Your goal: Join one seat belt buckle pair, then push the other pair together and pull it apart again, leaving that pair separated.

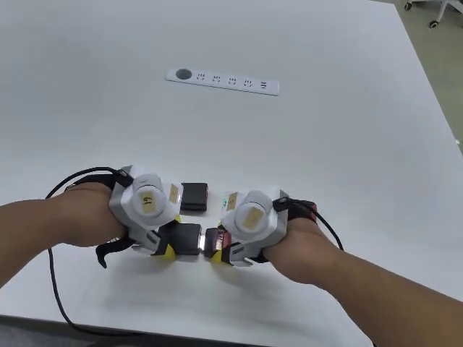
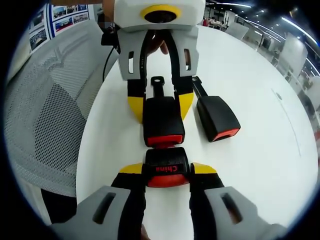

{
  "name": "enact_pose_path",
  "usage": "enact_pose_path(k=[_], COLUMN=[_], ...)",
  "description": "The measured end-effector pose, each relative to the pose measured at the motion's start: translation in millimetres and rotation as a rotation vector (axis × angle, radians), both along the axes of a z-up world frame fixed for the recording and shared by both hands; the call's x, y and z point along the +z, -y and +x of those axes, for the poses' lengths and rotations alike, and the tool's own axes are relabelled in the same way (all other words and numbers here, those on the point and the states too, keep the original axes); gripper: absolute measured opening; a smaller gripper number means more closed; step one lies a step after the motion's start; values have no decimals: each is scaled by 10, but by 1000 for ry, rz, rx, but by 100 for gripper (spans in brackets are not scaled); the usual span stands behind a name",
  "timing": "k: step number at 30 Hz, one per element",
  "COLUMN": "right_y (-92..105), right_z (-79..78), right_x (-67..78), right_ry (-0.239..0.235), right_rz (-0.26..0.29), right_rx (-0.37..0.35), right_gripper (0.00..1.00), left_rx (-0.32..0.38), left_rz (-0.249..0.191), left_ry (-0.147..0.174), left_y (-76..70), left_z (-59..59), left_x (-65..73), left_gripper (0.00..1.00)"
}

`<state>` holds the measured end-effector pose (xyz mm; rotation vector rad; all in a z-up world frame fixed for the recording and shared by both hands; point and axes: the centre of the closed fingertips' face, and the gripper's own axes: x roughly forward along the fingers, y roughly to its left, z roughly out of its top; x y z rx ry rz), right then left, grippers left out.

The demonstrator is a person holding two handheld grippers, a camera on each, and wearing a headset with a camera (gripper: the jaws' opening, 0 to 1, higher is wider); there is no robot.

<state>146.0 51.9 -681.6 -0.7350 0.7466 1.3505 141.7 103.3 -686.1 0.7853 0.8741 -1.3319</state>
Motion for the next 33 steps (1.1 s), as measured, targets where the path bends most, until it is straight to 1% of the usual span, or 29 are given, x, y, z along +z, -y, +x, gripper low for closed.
enact_pose_path(k=[2, 3, 4, 5, 6, 7, 9, 12, 15, 16, 20, 21, 23, 24, 27, 29, 33], right_y=[17, 16, 19, 27, 29, 38, 29, 38, 35, 34, 33, 28, 28, 27, 27, 26, 42], right_z=[-14, -7, -5, -7, -11, -1, 11, -2, 15, 23, 5, 0, -10, -20, -3, -6, 9], right_x=[-24, -54, -56, -42, -38, -63, -90, -72, -87, -91, -89, -86, -80, -82, -90, -80, -86], right_ry=[2, -6, -2, 1, 0, -10, -12, -11, -15, -18, -27, -40, -27, -18, -10, -12, -31], right_rz=[-18, -31, -36, -37, -32, -26, -27, -19, -20, -18, -11, -7, -12, -21, -27, -21, -5], right_rx=[26, 44, 51, 54, 52, 45, 45, 37, 30, 27, 29, 28, 46, 53, 54, 57, 31], right_gripper=[31, 31, 31, 30, 30, 30, 30, 30, 30, 30, 31, 31, 32, 32, 33, 33, 33], left_rx=[1, 6, 22, 21, 16, 12, -7, 4, 18, 13, 22, 23, 19, 36, 45, 47, 60], left_rz=[-1, -11, -25, -31, -28, -23, -7, -21, -28, -18, 1, 3, -3, -13, -18, -18, -18], left_ry=[-1, 0, -1, 0, -2, -5, -6, -9, -12, -7, -9, -8, -6, -15, -17, -16, -18], left_y=[-9, -16, -14, -20, -27, -25, -35, -46, -51, -40, -20, -18, -7, 2, -4, 8, -5], left_z=[-7, -13, -14, -24, -19, -18, -6, 13, 17, 11, -12, -18, -38, -42, -42, -50, -24], left_x=[3, 7, 11, 17, 5, 3, -7, -20, -27, -20, 2, 9, 23, 25, 27, 42, 25], left_gripper=[32, 32, 32, 32, 32, 32, 32, 32, 32, 32, 32, 33, 33, 33, 34, 34, 35])
